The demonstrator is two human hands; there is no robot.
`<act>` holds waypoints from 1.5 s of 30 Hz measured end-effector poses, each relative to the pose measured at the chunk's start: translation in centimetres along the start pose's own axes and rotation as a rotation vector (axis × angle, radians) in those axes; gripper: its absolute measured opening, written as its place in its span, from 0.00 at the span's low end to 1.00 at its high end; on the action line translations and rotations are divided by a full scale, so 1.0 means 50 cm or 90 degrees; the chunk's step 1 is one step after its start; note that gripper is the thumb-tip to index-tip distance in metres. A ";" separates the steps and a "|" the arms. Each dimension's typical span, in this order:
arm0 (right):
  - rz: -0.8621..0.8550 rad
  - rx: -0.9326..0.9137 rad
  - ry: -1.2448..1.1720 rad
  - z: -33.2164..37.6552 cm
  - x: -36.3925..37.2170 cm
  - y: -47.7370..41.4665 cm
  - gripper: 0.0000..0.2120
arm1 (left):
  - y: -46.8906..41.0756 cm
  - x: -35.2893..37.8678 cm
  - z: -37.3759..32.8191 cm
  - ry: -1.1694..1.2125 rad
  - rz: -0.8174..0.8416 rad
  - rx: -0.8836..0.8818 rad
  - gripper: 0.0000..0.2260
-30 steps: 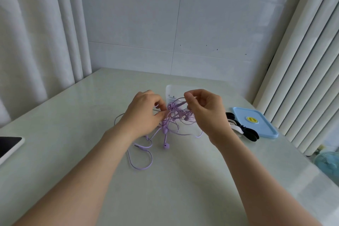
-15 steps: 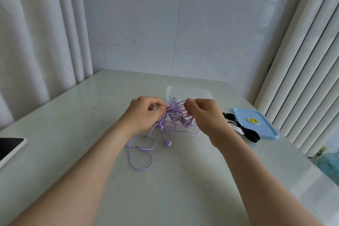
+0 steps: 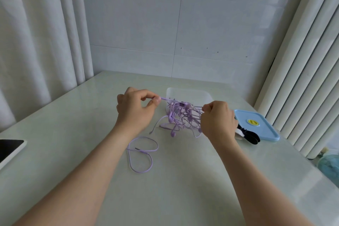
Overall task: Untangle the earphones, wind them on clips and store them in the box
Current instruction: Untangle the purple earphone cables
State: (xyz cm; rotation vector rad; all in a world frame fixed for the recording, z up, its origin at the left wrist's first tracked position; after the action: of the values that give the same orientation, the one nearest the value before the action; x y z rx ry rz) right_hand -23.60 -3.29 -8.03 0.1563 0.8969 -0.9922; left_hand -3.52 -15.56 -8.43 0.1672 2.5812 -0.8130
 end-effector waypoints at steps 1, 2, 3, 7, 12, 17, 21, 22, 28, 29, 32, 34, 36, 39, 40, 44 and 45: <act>0.011 -0.030 0.062 0.007 0.002 0.006 0.13 | -0.002 -0.001 0.002 -0.007 -0.014 0.013 0.04; 0.018 -0.074 0.107 0.014 0.005 0.012 0.17 | -0.002 -0.002 0.001 -0.023 -0.022 0.034 0.03; 0.017 -0.127 0.115 0.021 0.011 0.014 0.22 | 0.000 -0.002 -0.003 -0.043 -0.025 0.063 0.02; -0.046 -0.347 -0.103 0.065 0.006 0.040 0.22 | 0.009 0.005 -0.024 -0.079 -0.014 0.179 0.02; 0.107 -0.392 -0.192 0.085 0.022 0.066 0.11 | 0.014 -0.004 -0.055 0.076 0.008 0.224 0.04; 0.036 -0.303 -0.150 0.060 0.030 0.037 0.09 | 0.010 -0.009 -0.044 0.031 -0.015 0.231 0.09; -0.047 -0.280 -0.145 0.040 0.034 0.017 0.06 | 0.012 0.004 -0.022 -0.309 0.007 0.238 0.04; -0.067 -0.289 -0.137 0.040 0.032 0.016 0.06 | 0.014 0.006 -0.021 -0.350 0.017 0.217 0.05; -0.028 -0.282 -0.262 0.050 0.007 0.017 0.08 | 0.016 -0.003 -0.045 -0.011 0.263 0.060 0.22; 0.001 -0.257 -0.296 0.050 0.004 0.018 0.08 | 0.025 0.006 -0.057 0.052 0.329 0.068 0.23; 0.106 -0.167 -0.447 0.052 -0.004 0.025 0.14 | 0.044 0.021 -0.079 0.125 0.437 0.066 0.25; 0.154 -0.115 -0.527 0.054 -0.014 0.028 0.15 | 0.048 0.018 -0.089 0.127 0.449 0.045 0.28; 0.170 -0.092 -0.524 0.051 -0.021 0.030 0.15 | 0.042 0.018 -0.081 0.191 0.451 -0.018 0.27; 0.179 -0.094 -0.509 0.047 -0.022 0.029 0.05 | 0.034 0.025 -0.054 0.244 0.367 -0.093 0.15; 0.194 -0.093 -0.529 0.048 -0.021 0.031 0.05 | 0.029 0.028 -0.044 0.185 0.307 -0.054 0.11; 0.278 -0.135 -0.553 0.061 -0.006 0.038 0.11 | 0.034 0.045 -0.041 -0.096 0.270 0.149 0.22; 0.304 -0.156 -0.534 0.064 -0.002 0.041 0.12 | 0.039 0.049 -0.043 -0.121 0.290 0.150 0.28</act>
State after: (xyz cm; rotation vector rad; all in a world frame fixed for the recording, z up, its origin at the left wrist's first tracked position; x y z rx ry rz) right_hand -20.14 -3.66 -6.45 -0.2382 0.1778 -0.4148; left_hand -6.02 -12.76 -8.89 0.6857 2.1425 -0.9006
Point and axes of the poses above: each hand's wrist, its own y-axis away from the middle knuckle, its own x-axis out of the palm, z = x × y, the point moved 4 cm from there along -y, towards the middle knuckle, and after that the axes turned 2 degrees about z, right-handed, at the moved point
